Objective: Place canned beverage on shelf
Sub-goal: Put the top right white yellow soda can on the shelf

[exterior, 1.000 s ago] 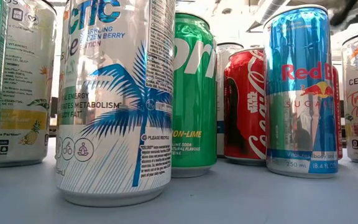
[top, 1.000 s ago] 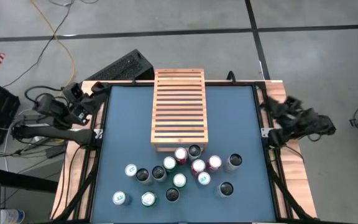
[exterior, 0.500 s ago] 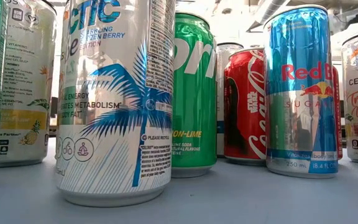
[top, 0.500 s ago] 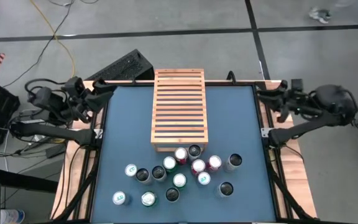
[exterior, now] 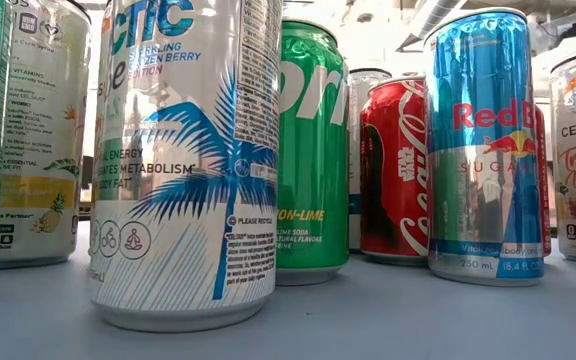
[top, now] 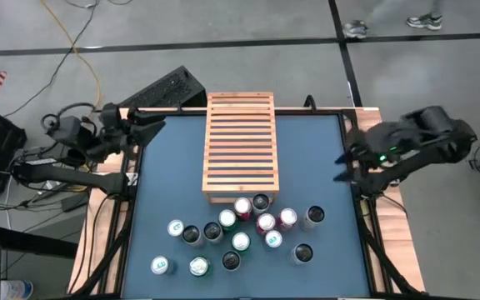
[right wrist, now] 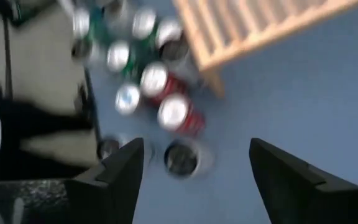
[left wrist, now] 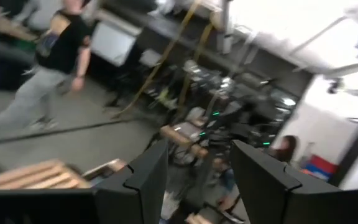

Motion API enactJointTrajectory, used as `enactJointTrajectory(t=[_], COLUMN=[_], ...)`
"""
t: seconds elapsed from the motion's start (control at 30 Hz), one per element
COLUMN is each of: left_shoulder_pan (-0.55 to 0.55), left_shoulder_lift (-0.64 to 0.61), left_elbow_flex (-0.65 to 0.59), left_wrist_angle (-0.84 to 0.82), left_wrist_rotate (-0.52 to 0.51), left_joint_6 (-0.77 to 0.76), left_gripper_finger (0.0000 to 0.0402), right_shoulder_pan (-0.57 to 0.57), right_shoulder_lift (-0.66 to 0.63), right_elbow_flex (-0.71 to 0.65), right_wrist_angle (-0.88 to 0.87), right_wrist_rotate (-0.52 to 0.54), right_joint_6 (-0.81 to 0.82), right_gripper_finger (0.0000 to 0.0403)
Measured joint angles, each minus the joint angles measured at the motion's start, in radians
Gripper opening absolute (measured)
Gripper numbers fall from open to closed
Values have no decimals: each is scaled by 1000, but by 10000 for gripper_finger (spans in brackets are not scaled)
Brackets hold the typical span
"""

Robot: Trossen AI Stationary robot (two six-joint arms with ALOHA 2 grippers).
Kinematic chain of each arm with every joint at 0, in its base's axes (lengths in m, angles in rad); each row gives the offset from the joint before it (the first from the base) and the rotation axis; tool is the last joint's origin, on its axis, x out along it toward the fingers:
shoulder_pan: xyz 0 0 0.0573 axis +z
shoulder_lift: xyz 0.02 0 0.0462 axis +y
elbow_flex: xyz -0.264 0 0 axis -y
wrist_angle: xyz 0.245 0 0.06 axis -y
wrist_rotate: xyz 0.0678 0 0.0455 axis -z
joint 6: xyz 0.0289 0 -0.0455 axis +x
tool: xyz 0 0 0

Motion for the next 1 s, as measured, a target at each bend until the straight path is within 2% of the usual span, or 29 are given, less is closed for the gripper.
enactJointTrajectory(t=[0.1,0.3,0.5,0.63,0.73,0.9,1.0], left_shoulder_pan=[0,0,0,0,0,0,0], left_shoulder_lift=[0,0,0,0,1,6,6], left_elbow_flex=[0,0,0,0,0,-1,-1], left_wrist_angle=[-31,-33,-35,-58,-71,-75,-76], left_wrist_rotate=[-7,-6,-6,26,30,30,30], left_joint_6=[-25,-23,-21,-21,-21,8,26], left_gripper_finger=[163,163,163,163,163,163,166], right_shoulder_pan=[32,130,201,223,226,239,239], right_shoulder_lift=[83,232,338,378,393,380,360], right_elbow_flex=[1,-4,-4,-4,-4,-4,-4], right_wrist_angle=[-56,-68,-69,-70,-70,-70,-70], right_wrist_rotate=[-49,-35,111,180,184,162,98], right_joint_6=[20,-19,-35,32,69,132,185], right_gripper_finger=[275,276,276,276,276,276,277])
